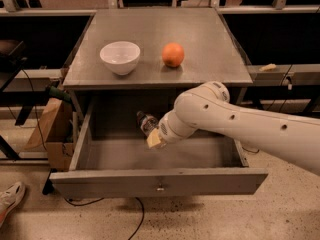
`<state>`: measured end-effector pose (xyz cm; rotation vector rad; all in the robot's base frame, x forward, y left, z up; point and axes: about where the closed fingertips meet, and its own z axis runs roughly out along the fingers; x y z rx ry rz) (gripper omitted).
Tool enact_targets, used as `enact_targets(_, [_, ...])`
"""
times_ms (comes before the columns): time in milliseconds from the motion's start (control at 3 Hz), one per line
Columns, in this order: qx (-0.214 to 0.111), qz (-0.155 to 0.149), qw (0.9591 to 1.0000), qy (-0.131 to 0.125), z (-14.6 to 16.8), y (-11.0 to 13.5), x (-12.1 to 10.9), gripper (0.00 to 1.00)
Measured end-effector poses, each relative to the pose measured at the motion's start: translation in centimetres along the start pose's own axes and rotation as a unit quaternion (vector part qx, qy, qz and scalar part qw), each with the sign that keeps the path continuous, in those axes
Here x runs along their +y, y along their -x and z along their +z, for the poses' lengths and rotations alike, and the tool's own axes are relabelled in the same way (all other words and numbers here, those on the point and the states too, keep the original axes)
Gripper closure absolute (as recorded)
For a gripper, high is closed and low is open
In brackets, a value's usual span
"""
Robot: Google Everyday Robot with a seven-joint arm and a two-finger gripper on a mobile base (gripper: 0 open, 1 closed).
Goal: Place water bottle into top drawer
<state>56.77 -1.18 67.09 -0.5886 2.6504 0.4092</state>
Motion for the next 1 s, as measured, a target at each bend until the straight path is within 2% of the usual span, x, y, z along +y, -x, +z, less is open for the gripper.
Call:
enact_targets(333, [0.007,0.006,0.9999,-0.006,0.91,-0.19,0.34,0.14])
enact_targets(667, [0.008,0.009,0.9999,-0.008,1.37,-0.43,0.54,0.00])
enact_targets(1000, [0.008,0.009,0.9999,-0.008,1.37,-0.43,0.54,0.00])
